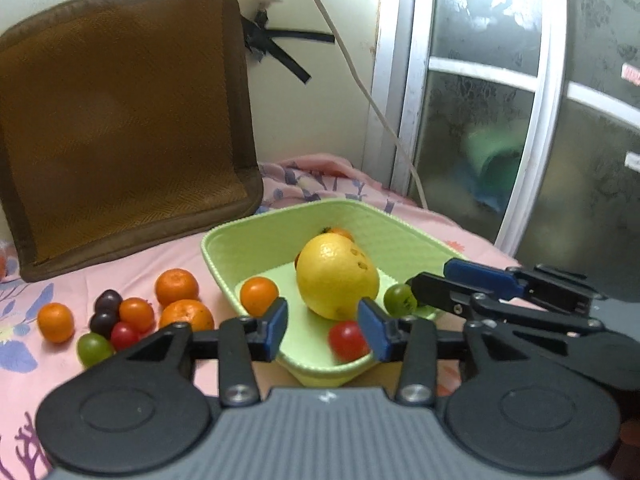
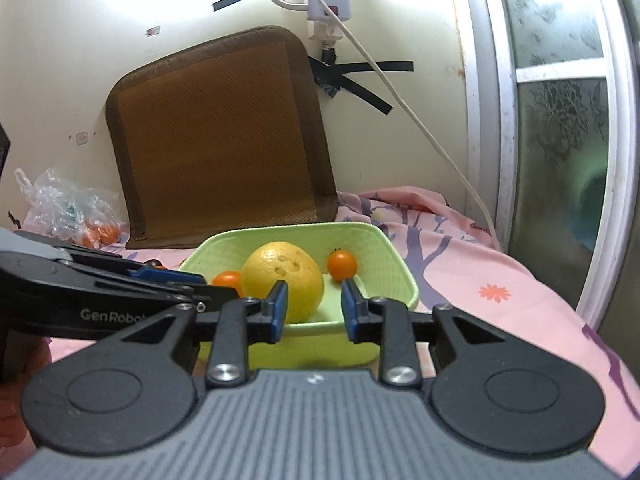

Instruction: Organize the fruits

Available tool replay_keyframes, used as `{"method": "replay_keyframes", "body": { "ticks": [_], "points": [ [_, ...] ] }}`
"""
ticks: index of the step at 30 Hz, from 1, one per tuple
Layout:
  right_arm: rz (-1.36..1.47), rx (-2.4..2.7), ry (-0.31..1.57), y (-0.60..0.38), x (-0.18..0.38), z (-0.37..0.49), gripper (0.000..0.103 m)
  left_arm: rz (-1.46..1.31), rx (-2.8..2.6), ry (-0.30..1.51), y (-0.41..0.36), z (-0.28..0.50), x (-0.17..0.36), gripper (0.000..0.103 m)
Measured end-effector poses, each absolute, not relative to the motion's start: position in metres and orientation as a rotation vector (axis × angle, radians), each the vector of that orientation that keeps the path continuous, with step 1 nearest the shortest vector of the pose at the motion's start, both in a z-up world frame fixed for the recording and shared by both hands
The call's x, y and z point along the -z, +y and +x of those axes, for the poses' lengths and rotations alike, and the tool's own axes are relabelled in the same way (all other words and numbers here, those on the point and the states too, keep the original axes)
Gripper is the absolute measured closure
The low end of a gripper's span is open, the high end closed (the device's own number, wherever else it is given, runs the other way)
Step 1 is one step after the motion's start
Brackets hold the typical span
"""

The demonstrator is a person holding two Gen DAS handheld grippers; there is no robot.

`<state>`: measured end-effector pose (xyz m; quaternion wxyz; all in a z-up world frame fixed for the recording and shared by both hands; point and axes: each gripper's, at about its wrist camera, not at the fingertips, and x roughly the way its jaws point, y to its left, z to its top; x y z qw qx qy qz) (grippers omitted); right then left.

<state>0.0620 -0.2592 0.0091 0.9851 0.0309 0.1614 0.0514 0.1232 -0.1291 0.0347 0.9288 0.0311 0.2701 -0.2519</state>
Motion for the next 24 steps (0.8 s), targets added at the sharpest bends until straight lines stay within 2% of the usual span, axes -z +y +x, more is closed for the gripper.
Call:
{"method": "replay_keyframes", "body": {
  "ticks": [7,16,24],
  "points": [
    [0.082,-0.128,0.299,-0.252,-0.016,0.051,0.071,0.002,0.432,0.542,-0.069,0.088,-0.034,0.058],
    [0.004,-0.295,0.325,-0.189,-0.019,0.039,0.071,-0.073,0.156,0.581,0.034,0.072,-0.012,0.058],
    [-0.131,-0.418,0.404,-0.133,-0.023,0.065,0.071,-0.14,0.145,0.562,0.07,0.089,-0.015,0.058]
  ]
}}
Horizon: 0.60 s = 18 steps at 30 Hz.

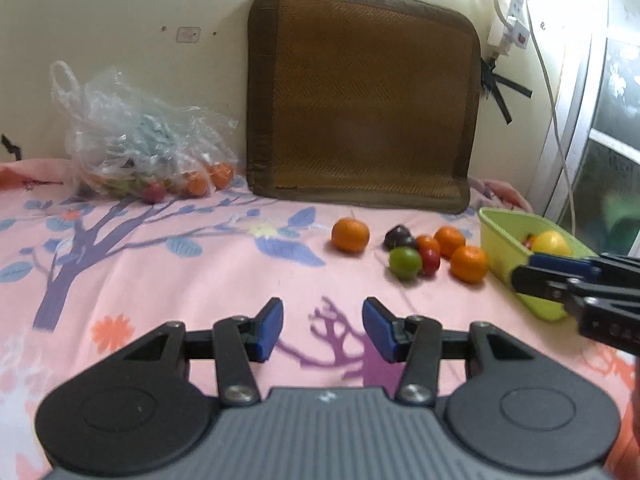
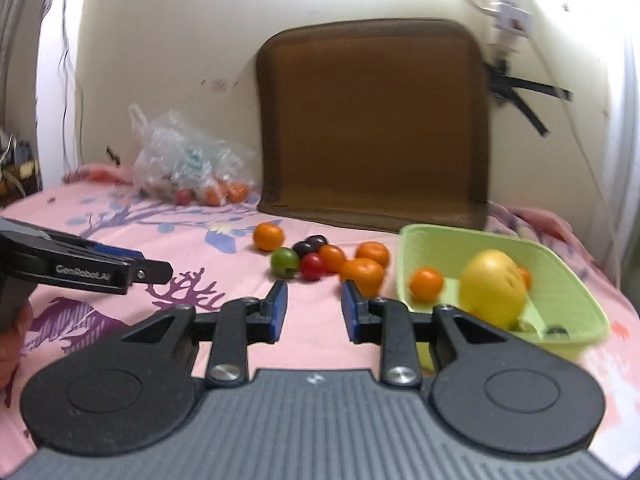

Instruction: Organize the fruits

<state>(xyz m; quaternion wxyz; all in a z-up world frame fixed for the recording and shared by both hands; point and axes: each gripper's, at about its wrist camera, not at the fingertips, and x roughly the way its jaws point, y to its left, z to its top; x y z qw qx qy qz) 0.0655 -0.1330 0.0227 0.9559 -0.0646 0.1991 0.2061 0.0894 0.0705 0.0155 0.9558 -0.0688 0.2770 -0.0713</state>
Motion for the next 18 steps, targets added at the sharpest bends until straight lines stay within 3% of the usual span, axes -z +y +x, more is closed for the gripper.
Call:
{"method": "replay_keyframes", "body": {
  "ticks": [7,10,18],
  "points": [
    [-0.137,-0.451,0.458,-0.102,-0.024,0.109,0.071,-0.193,0.221,0.593,0.079,0.149,-0.021,0.058],
    [-0.137,-0.457,0.477,-0.089,-0.016,0.119,0.071,-0.165,0.23,0.598,0.07,0.175,-0.019,0.047],
    [-0.297,-0.473,0.482,-0.059,0.004,0.143,0.071,-0.091,0.229,0.631,0.045,0.221,0.0,0.049]
  ]
}}
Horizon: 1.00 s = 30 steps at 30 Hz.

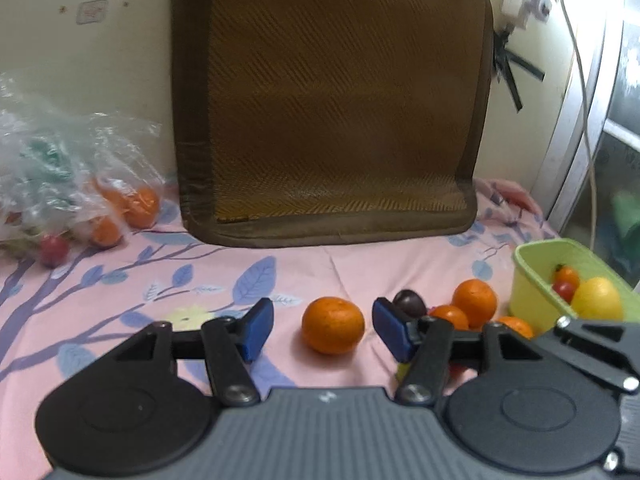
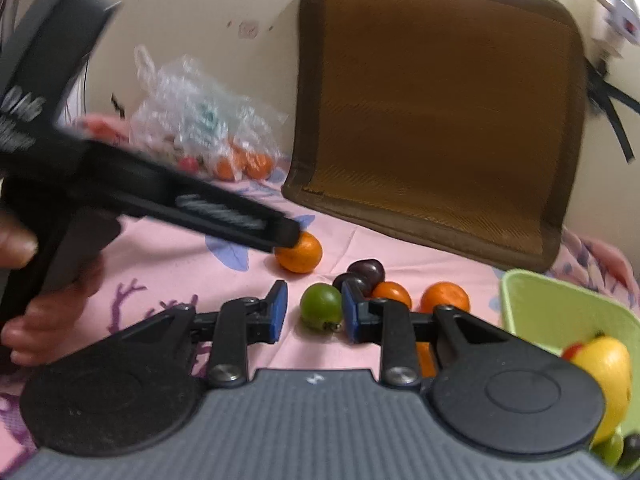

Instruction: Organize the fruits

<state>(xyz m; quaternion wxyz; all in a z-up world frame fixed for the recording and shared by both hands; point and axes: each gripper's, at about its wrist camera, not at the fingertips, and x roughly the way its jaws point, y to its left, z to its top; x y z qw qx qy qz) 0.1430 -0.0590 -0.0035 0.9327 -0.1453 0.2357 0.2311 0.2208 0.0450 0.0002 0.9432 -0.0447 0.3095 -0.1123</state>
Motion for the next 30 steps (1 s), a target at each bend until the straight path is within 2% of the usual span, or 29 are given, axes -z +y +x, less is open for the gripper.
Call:
{"method": "replay_keyframes", "body": {
  "ticks": [1,3,5,9,15,20,28,30],
  "points": [
    [-0.326,-0.467,0.481,-0.056,0.006,0.144,0.07,-0.087,0.226,0.643,0.044,0.224,0.004,0.05],
    [-0.382,-0.443,0.476,-0.051,0.01,0.146,0.07,-0.12,0.263,0.662,0.045,0.227,0.006,0.063],
    [-0.388,-0.437,0.484,-0.051,0.009,0.151,0.07,-0.09,0.266,0.649,0.042,0.223,0.005,0.067],
    [-0.449,-0.425,0.474,-0.049,0.011,0.146,0.074,-0.09,0.276,0.644,0.041,0.199,-0.004,0.067],
    [-0.329,-0.471,0.441,-0.079,-0.008,0.095,0.074,-0.125,0.326,0.589,0.042,0.115,-0.02,0.067],
    [-0.24,-0.496,0.453,-0.112,-0.011,0.042,0.074,-0.129,0.342,0.598,0.032,0.054,-0.011,0.067],
    [-0.183,-0.448,0.491,-0.137,-0.002,0.006,0.074,-0.128,0.33,0.596,0.017,0.022,0.002,0.066],
    [-0.182,-0.452,0.492,-0.137,0.0,0.004,0.074,-0.114,0.32,0.593,0.015,0.021,0.005,0.062]
  ]
}}
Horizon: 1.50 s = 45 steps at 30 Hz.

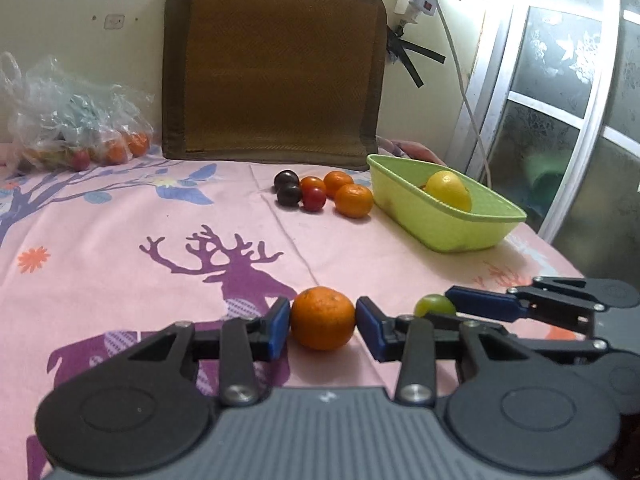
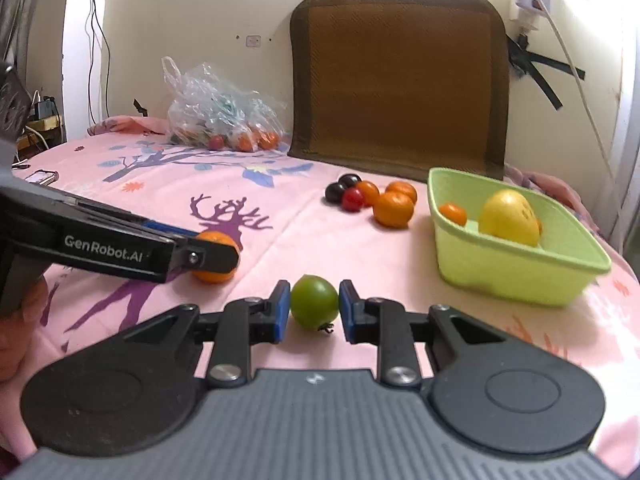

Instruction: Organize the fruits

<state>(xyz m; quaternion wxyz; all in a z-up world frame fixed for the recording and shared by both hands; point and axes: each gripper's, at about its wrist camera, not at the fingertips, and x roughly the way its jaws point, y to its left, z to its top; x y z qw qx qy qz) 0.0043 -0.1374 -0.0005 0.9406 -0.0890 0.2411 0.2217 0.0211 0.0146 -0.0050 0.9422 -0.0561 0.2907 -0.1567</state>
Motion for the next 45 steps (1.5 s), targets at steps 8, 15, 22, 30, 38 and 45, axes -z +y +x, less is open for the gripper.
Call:
{"method": "replay_keyframes", "body": {
  "ticks": [8,15,22,30,38,45],
  "points": [
    [-0.186,-0.461,0.464,-0.142,0.007,-0.005,0.071,-0.116,0.286,0.562,0.016,0.015,0.004,0.058],
    [-0.154,-0.458,0.46,-0.146,0.008,-0.006,0.058,-0.114,0.286,0.54,0.016,0.012,0.002,0.054],
    [-0.151,-0.471,0.46,-0.144,0.009,-0.008,0.057,-0.102,0.3,0.537,0.014,0.012,0.002,0.053],
    [-0.164,-0.492,0.475,-0.14,0.011,-0.007,0.057,-0.074,0.331,0.545,0.01,0.013,0.003,0.052],
    [-0.166,-0.498,0.491,-0.139,0.011,-0.005,0.057,-0.081,0.339,0.545,0.012,0.013,0.002,0.05],
    [-0.169,-0.501,0.498,-0.138,0.012,-0.004,0.057,-0.082,0.338,0.544,0.012,0.013,0.002,0.05]
  ]
}}
